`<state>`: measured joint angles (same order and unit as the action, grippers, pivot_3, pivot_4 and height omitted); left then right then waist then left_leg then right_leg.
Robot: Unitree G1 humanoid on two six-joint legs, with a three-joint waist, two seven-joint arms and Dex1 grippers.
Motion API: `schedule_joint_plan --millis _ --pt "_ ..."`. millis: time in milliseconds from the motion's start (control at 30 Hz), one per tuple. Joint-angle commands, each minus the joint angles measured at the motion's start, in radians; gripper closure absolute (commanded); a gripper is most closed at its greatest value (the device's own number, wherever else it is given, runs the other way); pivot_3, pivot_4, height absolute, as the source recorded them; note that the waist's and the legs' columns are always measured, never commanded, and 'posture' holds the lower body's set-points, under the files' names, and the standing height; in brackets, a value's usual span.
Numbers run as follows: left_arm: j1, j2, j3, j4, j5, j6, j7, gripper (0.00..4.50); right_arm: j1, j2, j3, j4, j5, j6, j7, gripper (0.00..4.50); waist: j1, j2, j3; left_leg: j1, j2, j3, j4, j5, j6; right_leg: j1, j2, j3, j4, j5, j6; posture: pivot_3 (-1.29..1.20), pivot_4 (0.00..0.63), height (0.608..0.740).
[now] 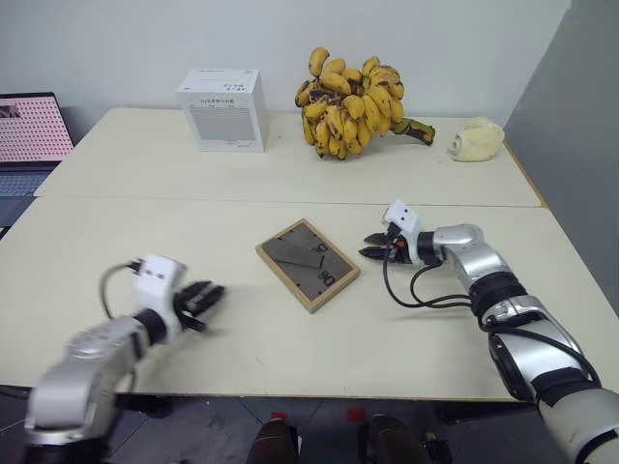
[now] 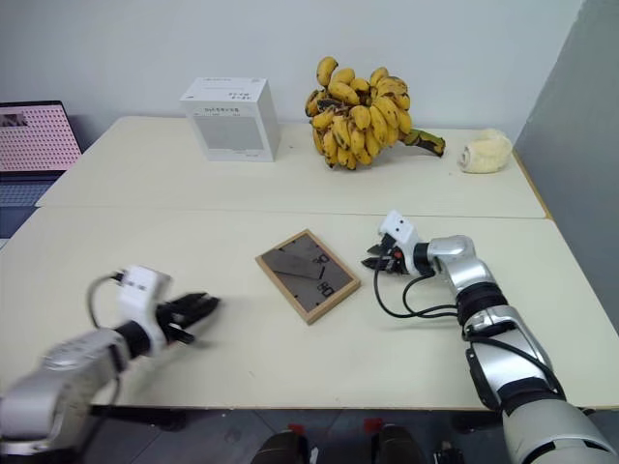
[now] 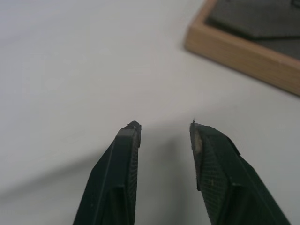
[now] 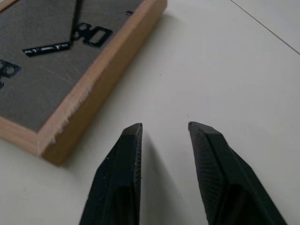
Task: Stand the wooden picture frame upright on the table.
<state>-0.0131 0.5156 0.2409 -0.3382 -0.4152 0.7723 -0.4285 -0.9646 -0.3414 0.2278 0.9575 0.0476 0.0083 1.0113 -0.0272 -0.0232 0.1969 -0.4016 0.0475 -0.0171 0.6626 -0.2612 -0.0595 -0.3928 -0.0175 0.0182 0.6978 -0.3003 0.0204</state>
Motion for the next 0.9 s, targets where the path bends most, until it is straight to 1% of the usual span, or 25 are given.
schedule_joint_plan --millis 33,100,167,300,367,433,533,600,667,733,800,900 --pt "-0.036 -0.062 -0.074 -0.021 0.057 -0.033 0.083 3.88 0.028 0.009 -0.010 -0.041 -0.024 -0.035 -0.019 4.01 0.001 0.000 0.000 0.002 -0.001 -0.001 0.000 0.000 0.000 0.003 -0.001 -0.001 -0.001 0.000 0.000 0.00 0.150 0.740" --pt "-0.064 -0.094 -0.116 0.014 0.082 -0.045 0.100 4.25 0.055 0.017 0.000 -0.078 -0.032 -0.034 -0.009 4.47 0.001 0.000 0.000 0.003 -0.002 -0.001 0.000 0.000 0.000 0.004 -0.001 -0.002 -0.001 0.000 0.000 0.00 0.150 0.740" --pt "-0.120 -0.123 -0.165 0.054 0.090 -0.039 0.095 4.44 0.098 0.021 0.007 -0.158 -0.024 -0.003 0.016 4.50 0.001 0.000 -0.001 0.003 -0.002 -0.001 0.000 0.000 0.000 0.005 0.000 -0.001 0.000 0.000 0.001 0.00 0.150 0.740" --pt "-0.235 -0.137 -0.274 0.130 0.120 -0.038 0.039 4.44 0.211 0.007 0.027 -0.385 -0.011 0.100 0.046 4.50 0.003 0.001 -0.001 0.003 -0.004 -0.001 0.000 0.003 0.000 0.005 0.002 -0.003 0.000 0.001 0.002 0.00 0.150 0.740" --pt "-0.269 -0.118 -0.317 0.141 0.120 -0.024 -0.012 4.44 0.277 -0.004 0.033 -0.516 0.004 0.174 0.052 4.50 0.002 0.001 -0.002 0.003 -0.005 -0.003 0.000 0.003 0.000 0.005 0.002 -0.003 0.000 0.001 0.003 0.00 0.150 0.740" --pt "-0.272 -0.087 -0.350 0.121 0.110 -0.004 -0.067 4.44 0.329 -0.019 0.036 -0.624 0.019 0.241 0.057 4.50 0.000 0.001 -0.002 0.003 -0.005 -0.004 0.000 0.003 0.000 0.005 0.003 -0.003 0.000 0.001 0.003 0.00 0.150 0.740" --pt "-0.234 -0.020 -0.395 0.054 0.083 0.031 -0.157 4.44 0.411 -0.059 0.038 -0.791 0.047 0.345 0.069 4.50 -0.002 0.001 -0.002 0.003 -0.005 -0.005 -0.001 0.003 0.000 0.005 0.003 -0.002 -0.001 0.001 0.002 0.00 0.150 0.740" --pt "-0.208 0.019 -0.407 0.019 0.080 0.048 -0.189 4.44 0.450 -0.089 0.038 -0.864 0.052 0.386 0.067 4.50 -0.002 0.001 -0.002 0.003 -0.005 -0.005 -0.001 0.003 0.000 0.005 0.003 -0.002 -0.002 0.001 0.002 0.00 0.150 0.740" --pt "-0.190 0.051 -0.401 -0.004 0.073 0.062 -0.210 4.44 0.469 -0.124 0.030 -0.879 0.033 0.388 0.055 4.50 -0.002 0.001 -0.002 0.003 -0.004 -0.005 -0.001 0.003 0.000 0.005 0.003 -0.002 -0.002 0.001 0.002 0.00 0.150 0.740" --pt "-0.178 0.086 -0.387 -0.026 0.063 0.084 -0.232 4.44 0.462 -0.165 0.021 -0.834 -0.008 0.359 0.026 4.50 -0.002 0.001 -0.002 0.003 -0.005 -0.005 -0.001 0.003 0.000 0.005 0.003 -0.002 -0.002 0.001 0.002 0.00 0.150 0.740" --pt "-0.166 0.168 -0.371 -0.025 0.073 0.087 -0.280 4.44 0.432 -0.223 0.005 -0.751 -0.050 0.325 0.001 4.50 -0.002 0.001 -0.002 0.004 -0.006 -0.005 -0.001 0.003 0.000 0.005 0.003 -0.002 -0.002 0.001 0.003 0.00 0.150 0.740" --pt "-0.156 0.270 -0.341 0.010 0.089 0.054 -0.334 4.44 0.412 -0.279 -0.004 -0.697 -0.063 0.286 -0.007 4.50 -0.002 0.001 -0.002 0.005 -0.005 -0.003 -0.001 0.004 0.002 0.006 0.004 -0.003 -0.002 0.001 0.003 0.00 0.150 0.740"
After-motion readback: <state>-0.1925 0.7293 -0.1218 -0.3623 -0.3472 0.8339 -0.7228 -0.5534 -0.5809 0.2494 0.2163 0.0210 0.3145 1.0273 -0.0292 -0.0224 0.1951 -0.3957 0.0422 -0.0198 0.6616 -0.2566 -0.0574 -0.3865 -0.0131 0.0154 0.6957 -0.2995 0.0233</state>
